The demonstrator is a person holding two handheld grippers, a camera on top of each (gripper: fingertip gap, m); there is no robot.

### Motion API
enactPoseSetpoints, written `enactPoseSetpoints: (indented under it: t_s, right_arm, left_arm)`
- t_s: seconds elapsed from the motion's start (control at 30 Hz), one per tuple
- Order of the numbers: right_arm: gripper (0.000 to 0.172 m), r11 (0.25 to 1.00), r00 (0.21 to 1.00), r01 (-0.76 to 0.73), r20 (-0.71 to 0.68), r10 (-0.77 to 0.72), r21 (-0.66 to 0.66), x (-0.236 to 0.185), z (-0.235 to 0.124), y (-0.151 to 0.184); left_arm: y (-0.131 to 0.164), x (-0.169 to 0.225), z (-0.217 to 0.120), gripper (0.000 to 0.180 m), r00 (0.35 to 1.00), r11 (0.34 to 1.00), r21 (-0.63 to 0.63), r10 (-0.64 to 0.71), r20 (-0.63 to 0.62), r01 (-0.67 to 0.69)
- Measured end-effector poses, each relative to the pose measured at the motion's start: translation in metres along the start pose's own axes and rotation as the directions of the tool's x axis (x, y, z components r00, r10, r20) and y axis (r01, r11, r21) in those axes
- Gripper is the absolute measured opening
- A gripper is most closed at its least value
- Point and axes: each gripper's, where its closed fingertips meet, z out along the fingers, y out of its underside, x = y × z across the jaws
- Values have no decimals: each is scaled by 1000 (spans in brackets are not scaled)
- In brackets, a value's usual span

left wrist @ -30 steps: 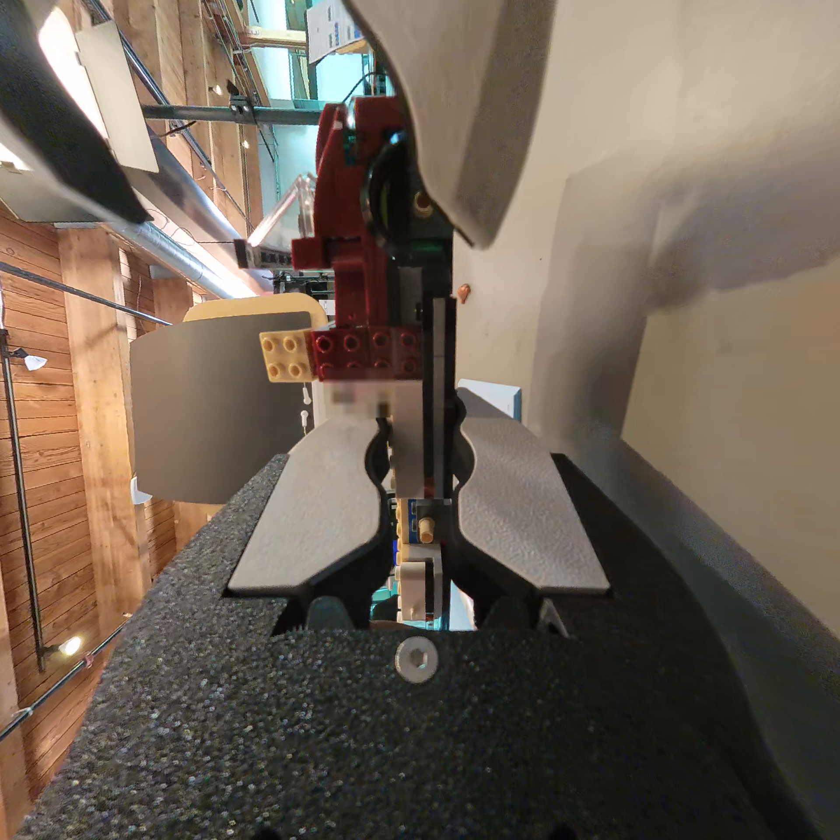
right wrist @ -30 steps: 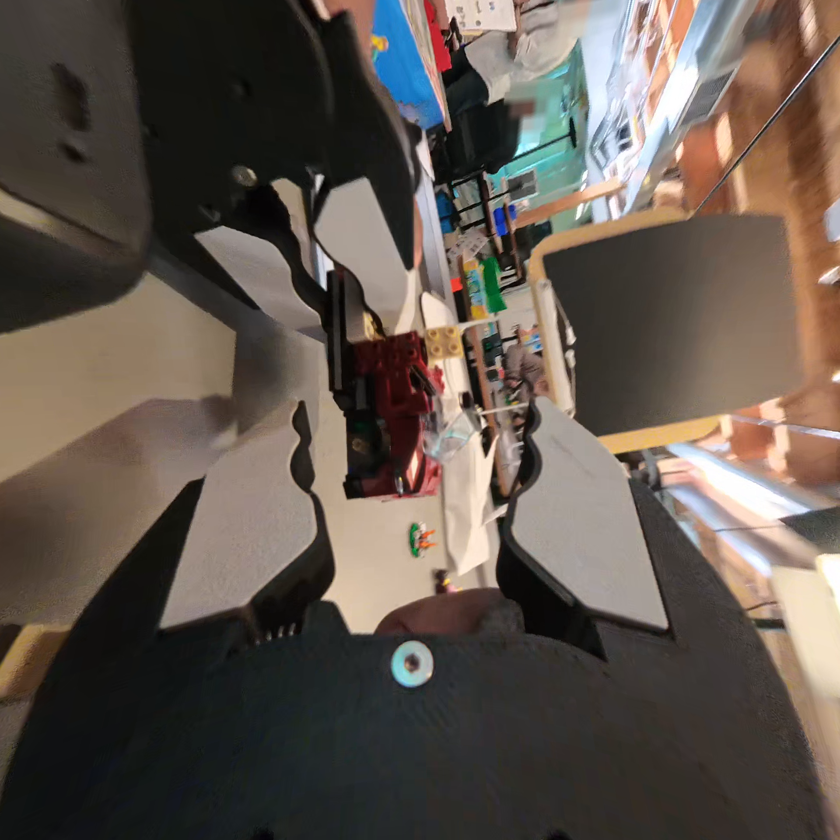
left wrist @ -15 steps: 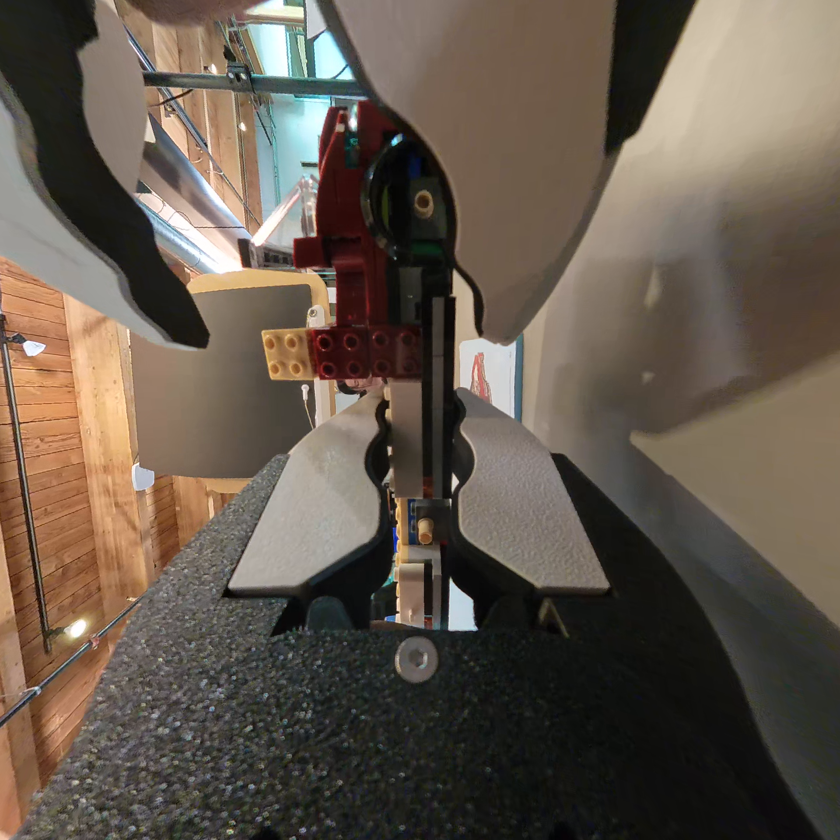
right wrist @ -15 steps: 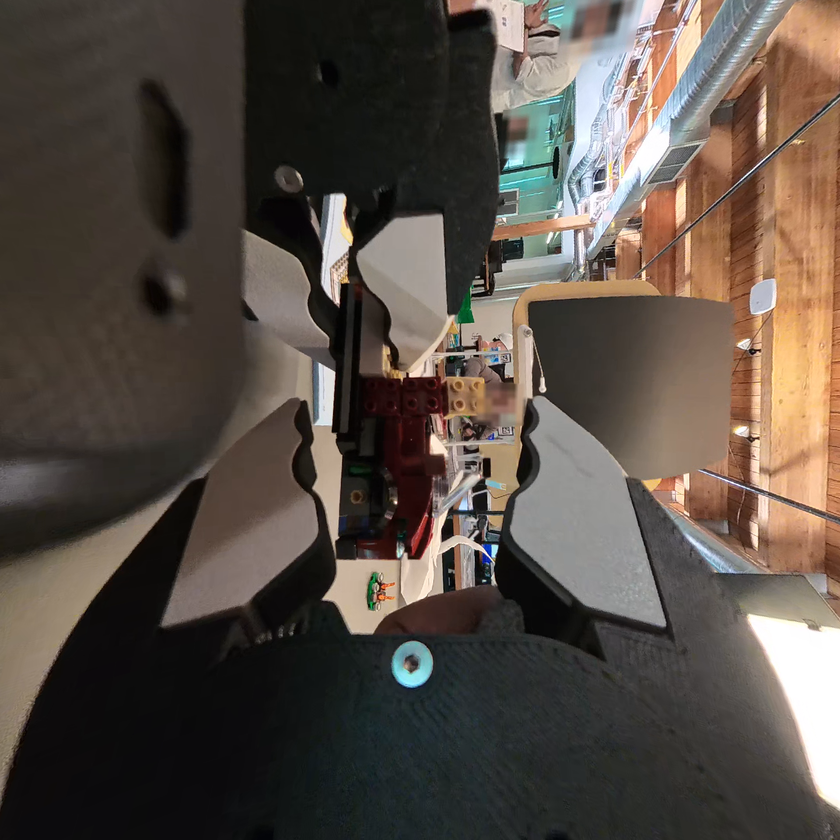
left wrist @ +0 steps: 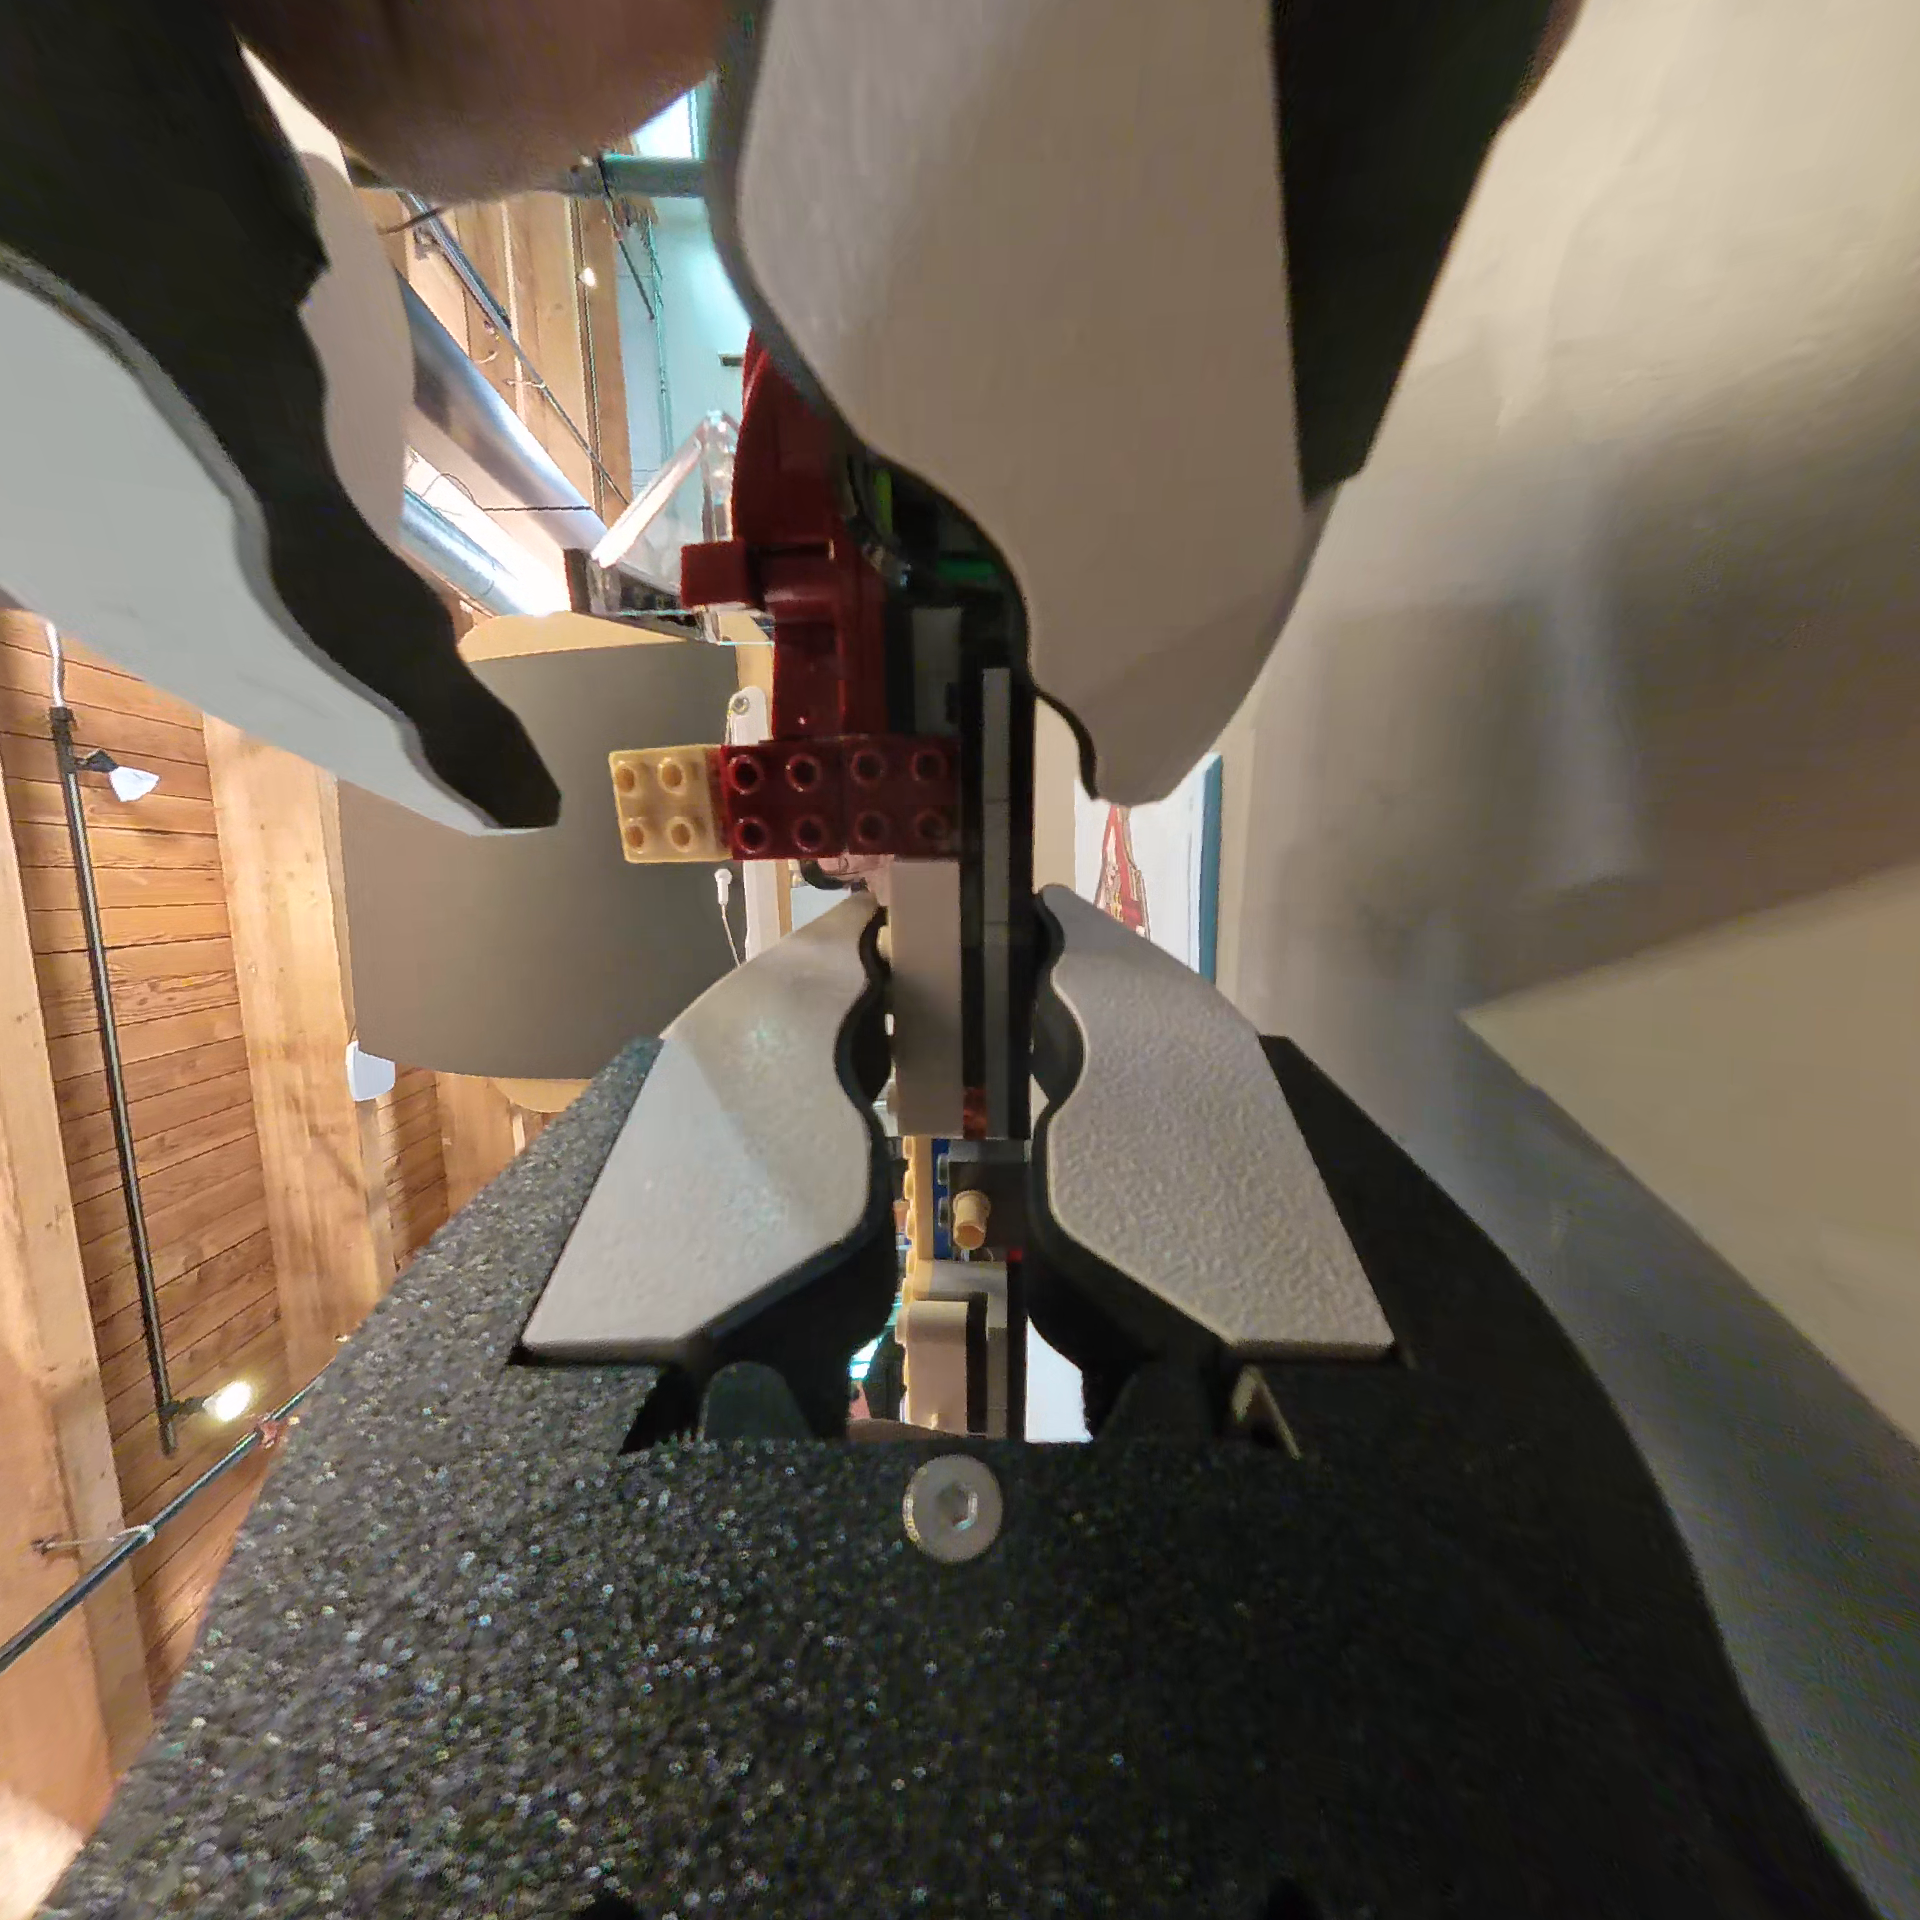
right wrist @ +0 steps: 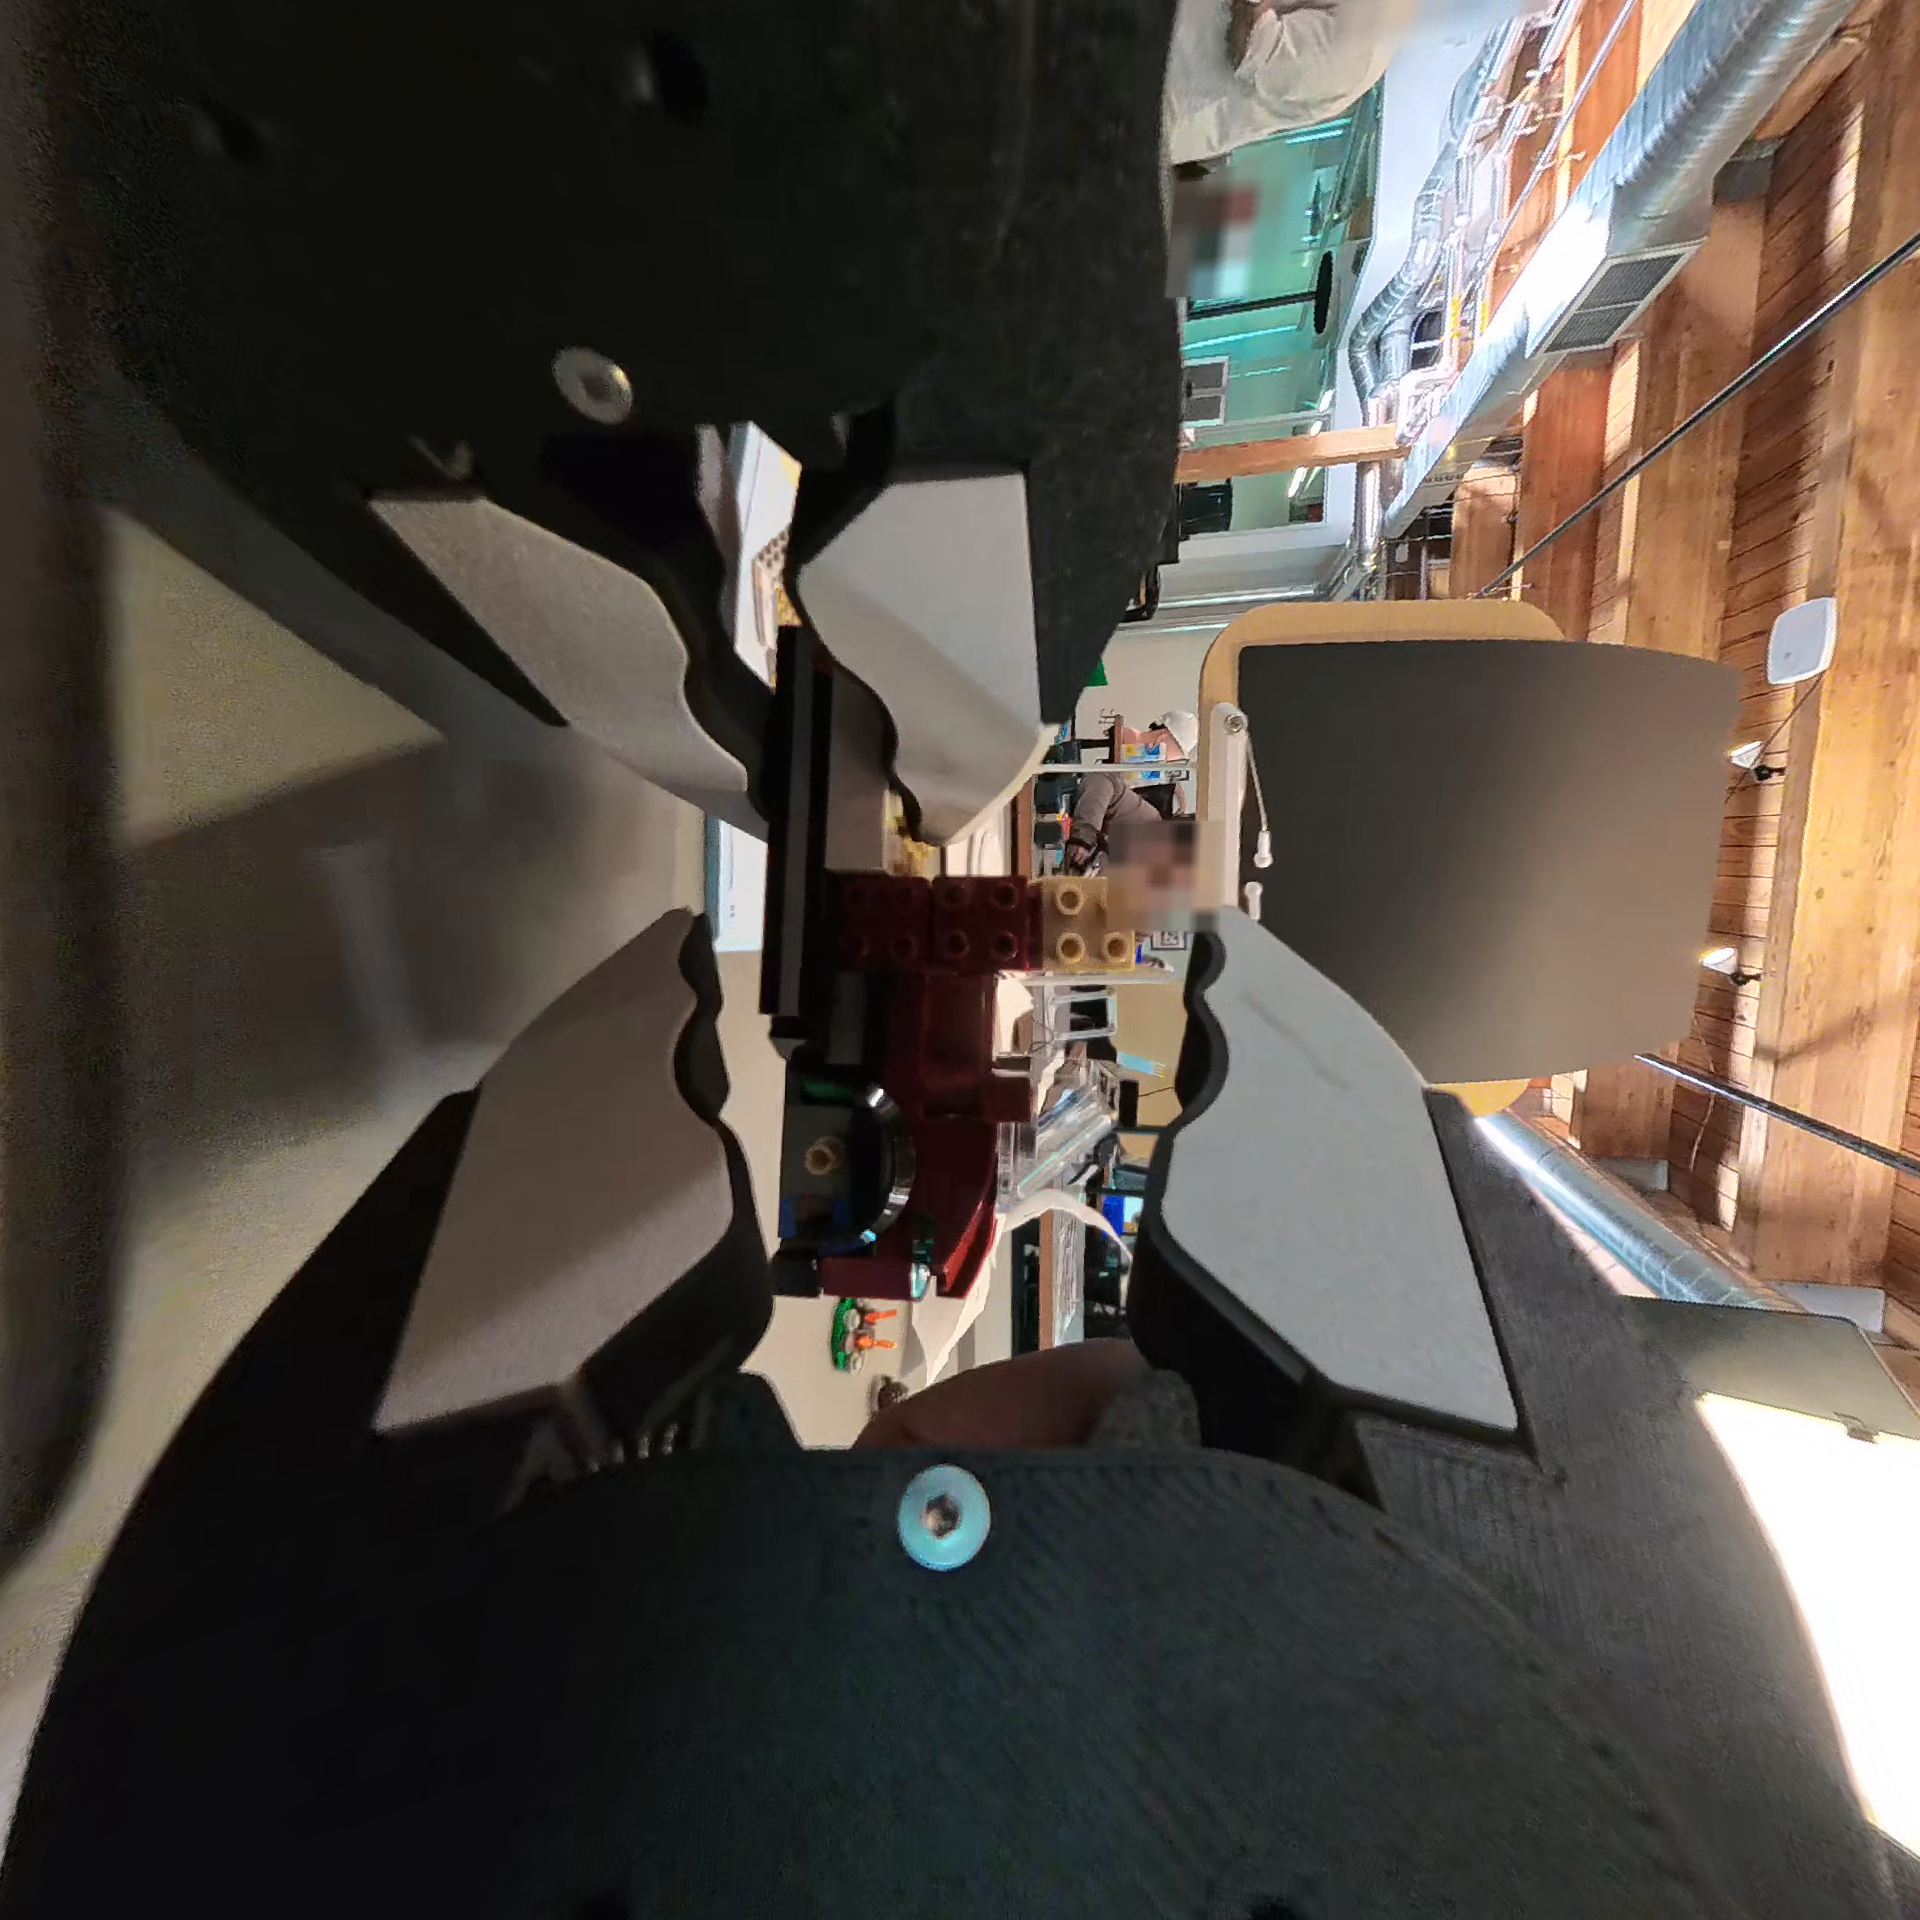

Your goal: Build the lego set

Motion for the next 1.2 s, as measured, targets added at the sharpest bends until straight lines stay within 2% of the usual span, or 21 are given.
enactPoseSetpoints:
  t_s: [0.3,0.6,1.2]
  right_arm:
    - [73,999,1000,2,25,-1,-33,-3,5,4]
    - [71,1000,1000,-1,-4,1,-10,-2,0,0]
    - [65,1000,999,18,37,-19,15,-3,-10,-4]
  left_arm:
    - [-4,0,-6,23,1000,1000,12,13,-5,-13]
    - [-3,2,-5,23,1000,1000,7,19,1,-19]
    - [2,5,-2,23,1000,1000,10,26,17,-26]
